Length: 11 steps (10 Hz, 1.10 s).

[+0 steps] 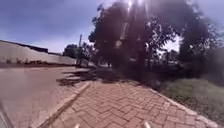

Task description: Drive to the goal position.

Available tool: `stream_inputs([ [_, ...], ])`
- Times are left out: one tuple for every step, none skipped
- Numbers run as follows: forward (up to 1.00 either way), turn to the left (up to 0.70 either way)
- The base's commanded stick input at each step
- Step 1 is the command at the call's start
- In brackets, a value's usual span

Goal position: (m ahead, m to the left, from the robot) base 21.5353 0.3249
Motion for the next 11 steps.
stream_inputs([
  [0.7, 0.0],
  [0.7, 0.0],
  [0.7, 0.0],
  [0.7, 0.0],
  [0.7, 0.0],
  [0.7, 0.0],
  [0.7, 0.0],
  [0.7, 0.0],
  [0.7, 0.0],
  [0.7, -0.14],
  [0.7, -0.29],
])
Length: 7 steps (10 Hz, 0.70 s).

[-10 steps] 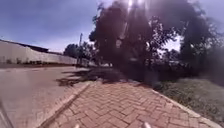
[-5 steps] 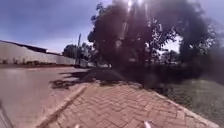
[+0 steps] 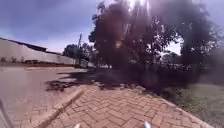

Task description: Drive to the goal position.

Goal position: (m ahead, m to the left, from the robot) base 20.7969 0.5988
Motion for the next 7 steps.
stream_inputs([
  [0.7, -0.35],
  [0.7, -0.35],
  [0.7, -0.24],
  [0.7, -0.09],
  [0.7, 0.0],
  [0.7, 0.0],
  [0.7, 0.0],
])
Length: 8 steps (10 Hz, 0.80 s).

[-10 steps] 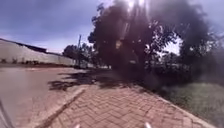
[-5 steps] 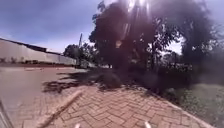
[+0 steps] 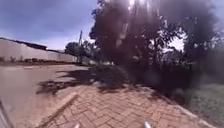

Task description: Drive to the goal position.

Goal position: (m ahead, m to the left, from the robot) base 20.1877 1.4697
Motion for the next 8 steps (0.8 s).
stream_inputs([
  [0.7, 0.0],
  [0.7, 0.0],
  [0.7, 0.0],
  [0.7, 0.0],
  [0.7, 0.0],
  [0.7, 0.0],
  [0.7, 0.0],
  [0.7, 0.0],
])
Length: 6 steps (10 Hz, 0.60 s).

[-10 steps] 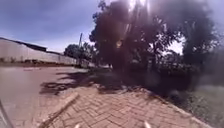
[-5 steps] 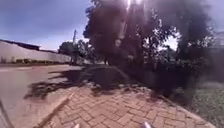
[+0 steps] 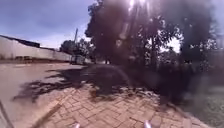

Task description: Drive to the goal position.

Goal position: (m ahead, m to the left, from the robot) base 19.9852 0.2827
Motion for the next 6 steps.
stream_inputs([
  [0.7, 0.0],
  [0.7, 0.0],
  [0.7, 0.0],
  [0.7, 0.0],
  [0.7, 0.0],
  [0.7, 0.0],
])
